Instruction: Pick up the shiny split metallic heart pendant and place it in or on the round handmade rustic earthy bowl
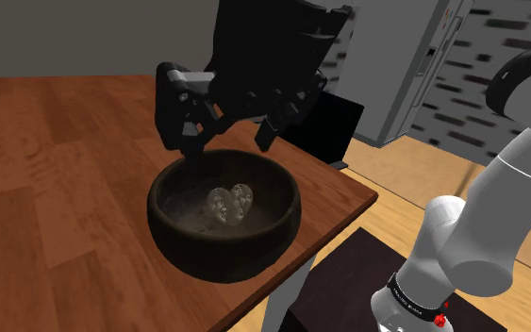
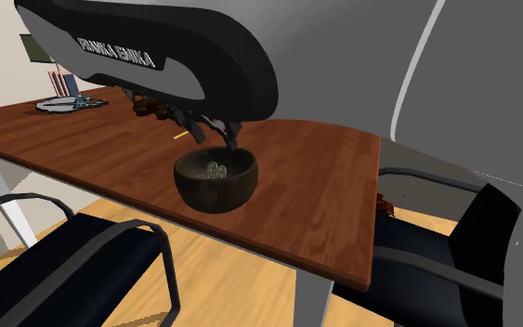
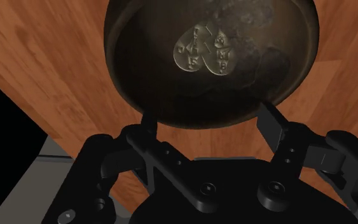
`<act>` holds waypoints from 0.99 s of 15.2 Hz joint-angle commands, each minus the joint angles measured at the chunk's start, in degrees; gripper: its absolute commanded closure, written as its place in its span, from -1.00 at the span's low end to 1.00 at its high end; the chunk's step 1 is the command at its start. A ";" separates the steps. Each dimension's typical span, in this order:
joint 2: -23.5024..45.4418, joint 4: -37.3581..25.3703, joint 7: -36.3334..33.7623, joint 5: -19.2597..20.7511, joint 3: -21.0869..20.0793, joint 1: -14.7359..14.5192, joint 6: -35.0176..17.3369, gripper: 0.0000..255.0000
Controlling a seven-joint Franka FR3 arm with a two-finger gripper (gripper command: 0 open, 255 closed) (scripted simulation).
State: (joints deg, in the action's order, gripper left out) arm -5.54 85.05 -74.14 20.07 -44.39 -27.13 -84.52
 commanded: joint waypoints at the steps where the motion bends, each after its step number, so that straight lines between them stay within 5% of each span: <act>1: 0.00 0.00 0.00 0.00 0.00 0.00 0.00 -1.00; 4: 0.00 0.00 0.00 0.00 0.00 0.00 0.00 -1.00; 8: 6.15 -12.67 -2.17 5.42 -4.26 -2.65 10.10 -1.00; 15: 6.15 -12.67 -2.17 5.43 -4.16 -2.75 10.11 -1.00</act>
State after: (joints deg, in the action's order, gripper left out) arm 0.58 72.42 -76.30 25.47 -48.53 -29.87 -74.45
